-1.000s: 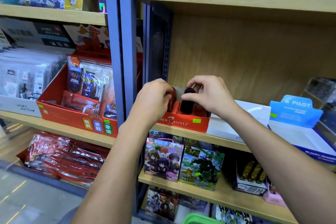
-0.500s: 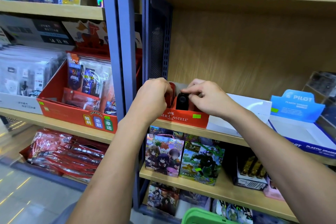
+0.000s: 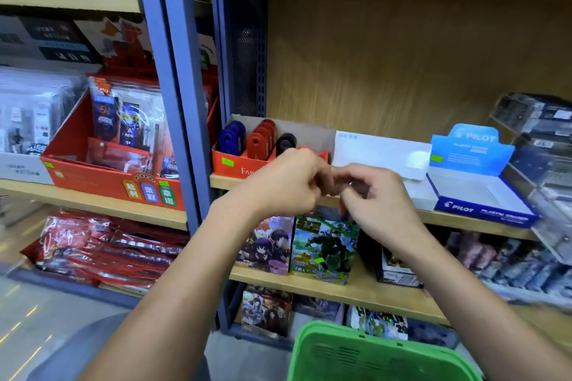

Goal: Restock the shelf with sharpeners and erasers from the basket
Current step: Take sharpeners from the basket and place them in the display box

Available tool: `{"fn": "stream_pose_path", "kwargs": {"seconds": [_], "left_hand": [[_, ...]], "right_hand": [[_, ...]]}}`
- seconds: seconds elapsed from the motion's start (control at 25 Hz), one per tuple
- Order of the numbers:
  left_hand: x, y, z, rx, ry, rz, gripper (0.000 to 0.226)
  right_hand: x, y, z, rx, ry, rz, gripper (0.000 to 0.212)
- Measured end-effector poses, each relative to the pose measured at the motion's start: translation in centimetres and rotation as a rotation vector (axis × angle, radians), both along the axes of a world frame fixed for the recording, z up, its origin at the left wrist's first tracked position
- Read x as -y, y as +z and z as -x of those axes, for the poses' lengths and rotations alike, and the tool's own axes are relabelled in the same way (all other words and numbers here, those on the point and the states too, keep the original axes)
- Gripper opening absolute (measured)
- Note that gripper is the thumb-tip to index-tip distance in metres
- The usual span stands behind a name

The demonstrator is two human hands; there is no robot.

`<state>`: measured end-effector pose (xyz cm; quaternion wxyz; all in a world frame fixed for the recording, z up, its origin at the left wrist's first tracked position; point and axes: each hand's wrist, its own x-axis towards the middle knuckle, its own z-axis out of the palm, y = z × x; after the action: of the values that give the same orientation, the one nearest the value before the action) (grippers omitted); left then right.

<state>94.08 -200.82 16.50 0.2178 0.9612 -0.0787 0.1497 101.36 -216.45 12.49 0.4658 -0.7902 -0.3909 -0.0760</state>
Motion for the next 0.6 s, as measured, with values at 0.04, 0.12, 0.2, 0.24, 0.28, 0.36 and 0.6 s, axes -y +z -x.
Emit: {"fn": "stream_pose_path", "kwargs": {"seconds": [0.04, 0.12, 0.2, 0.24, 0.28, 0.36, 0.6], "left_hand": [[1.1, -1.4, -0.3, -0.134, -0.062, -0.031, 0.032], [3.6, -5.4, -1.5, -0.4, -0.155, -0.133, 0.028], [6.2, -10.9, -2.4, -0.608, -0.191, -0.233, 0.018], [7.3, -13.8, -2.8, -0.689, -0.195, -0.261, 0.012], [8.8, -17.1, -2.9, -0.777, -0.203, -0.251, 0.013], [10.8, -23.5, -2.4, -0.952, -0.2, -0.206, 0.024], [12.9, -37.5, 0.3, -1.15, 0.044, -0.039, 0.019]], "right_hand": [[1.7, -1.8, 0.6, -0.11, 0.007, 0.037, 0.032], [4.5, -6.3, 0.9, -0.267, 0.018, 0.226, 0.034], [6.5, -11.9, 0.4, -0.417, 0.049, 0.495, 0.03], [7.2, -14.6, 0.2, -0.51, 0.059, 0.616, 0.025], [7.9, -17.6, 0.3, -0.585, 0.061, 0.738, 0.02], [9.0, -23.0, 0.9, -0.632, 0.064, 0.935, 0.015], [8.8, -34.8, 2.3, -0.625, 0.137, 1.077, 0.01]]}}
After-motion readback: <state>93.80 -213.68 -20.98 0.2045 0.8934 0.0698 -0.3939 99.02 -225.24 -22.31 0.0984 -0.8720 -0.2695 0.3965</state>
